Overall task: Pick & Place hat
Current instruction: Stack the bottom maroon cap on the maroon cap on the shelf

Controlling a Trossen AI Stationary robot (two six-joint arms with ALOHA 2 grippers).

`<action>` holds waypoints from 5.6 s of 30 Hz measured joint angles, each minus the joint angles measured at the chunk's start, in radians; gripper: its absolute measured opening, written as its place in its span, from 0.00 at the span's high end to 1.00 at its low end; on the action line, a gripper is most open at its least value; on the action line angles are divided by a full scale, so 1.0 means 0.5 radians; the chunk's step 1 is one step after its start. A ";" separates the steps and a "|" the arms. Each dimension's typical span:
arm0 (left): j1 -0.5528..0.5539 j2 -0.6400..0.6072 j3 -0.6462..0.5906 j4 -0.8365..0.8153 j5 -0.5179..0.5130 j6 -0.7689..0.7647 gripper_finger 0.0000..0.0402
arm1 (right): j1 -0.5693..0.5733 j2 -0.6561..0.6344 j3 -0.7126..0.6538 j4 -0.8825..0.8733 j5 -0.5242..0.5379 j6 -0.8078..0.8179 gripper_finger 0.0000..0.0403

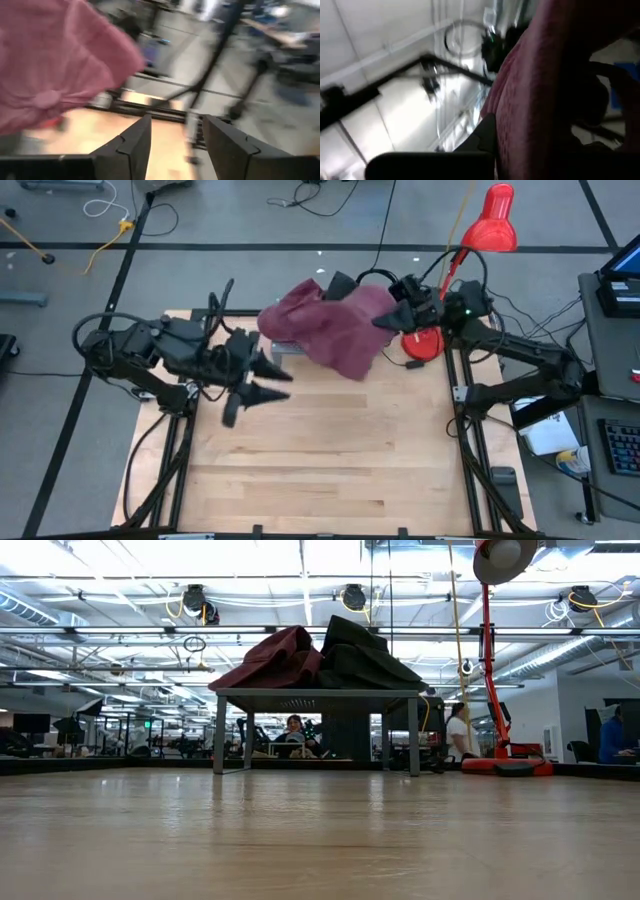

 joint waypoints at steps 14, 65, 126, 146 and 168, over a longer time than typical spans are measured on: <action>0.241 -0.044 0.001 -0.005 0.098 -0.909 0.54 | -0.172 -0.121 0.000 -0.098 -0.753 -0.354 0.99; 1.052 0.021 0.000 -0.065 1.682 -0.326 0.40 | 0.772 0.655 1.067 -1.488 0.188 -2.198 0.99; 0.355 -0.241 -0.133 0.945 -0.912 0.846 0.98 | 0.740 0.043 0.734 -1.701 1.962 -1.829 0.52; 0.095 -0.335 -1.353 2.908 -1.070 1.309 0.98 | 0.596 0.044 0.408 -1.379 1.932 -1.550 0.50; 0.204 -0.335 -1.497 2.911 -0.816 1.019 0.98 | 0.605 0.230 0.287 -0.589 1.468 -1.311 0.50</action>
